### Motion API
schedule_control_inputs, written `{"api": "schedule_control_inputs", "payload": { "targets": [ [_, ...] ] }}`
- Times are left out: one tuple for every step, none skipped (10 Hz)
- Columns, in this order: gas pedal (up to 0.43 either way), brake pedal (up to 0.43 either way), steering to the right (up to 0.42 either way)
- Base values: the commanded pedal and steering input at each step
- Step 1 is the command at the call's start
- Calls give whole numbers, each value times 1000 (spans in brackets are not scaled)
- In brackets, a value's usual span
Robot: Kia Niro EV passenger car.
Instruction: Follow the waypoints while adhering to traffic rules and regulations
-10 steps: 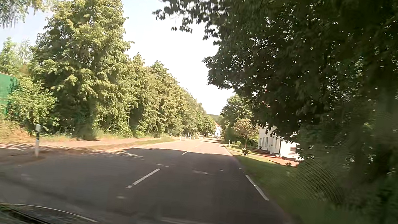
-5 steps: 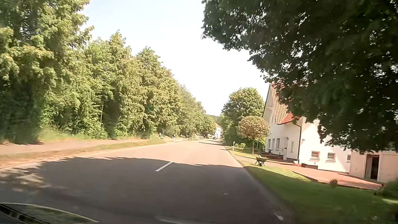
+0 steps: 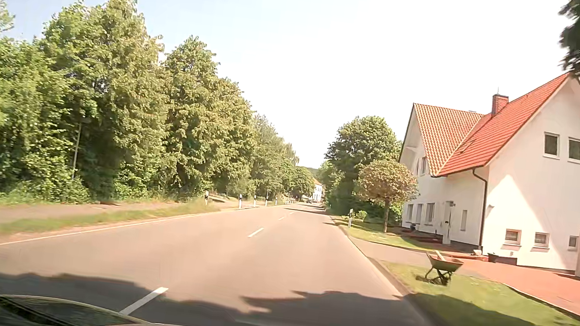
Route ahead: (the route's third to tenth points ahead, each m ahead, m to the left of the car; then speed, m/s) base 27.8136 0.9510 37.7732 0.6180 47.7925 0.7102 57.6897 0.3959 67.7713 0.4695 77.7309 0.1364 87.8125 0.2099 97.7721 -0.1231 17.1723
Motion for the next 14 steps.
{"api": "schedule_control_inputs", "payload": {
  "targets": [
    [189, 0, 1],
    [189, 0, 3],
    [189, 0, 4],
    [189, 0, 3],
    [197, 0, 3],
    [197, 0, 3],
    [197, 0, 3],
    [197, 0, 2],
    [197, 0, 2],
    [197, 0, 2],
    [197, 0, 2],
    [197, 0, 1],
    [197, 0, 1],
    [197, 0, 1]
  ]
}}
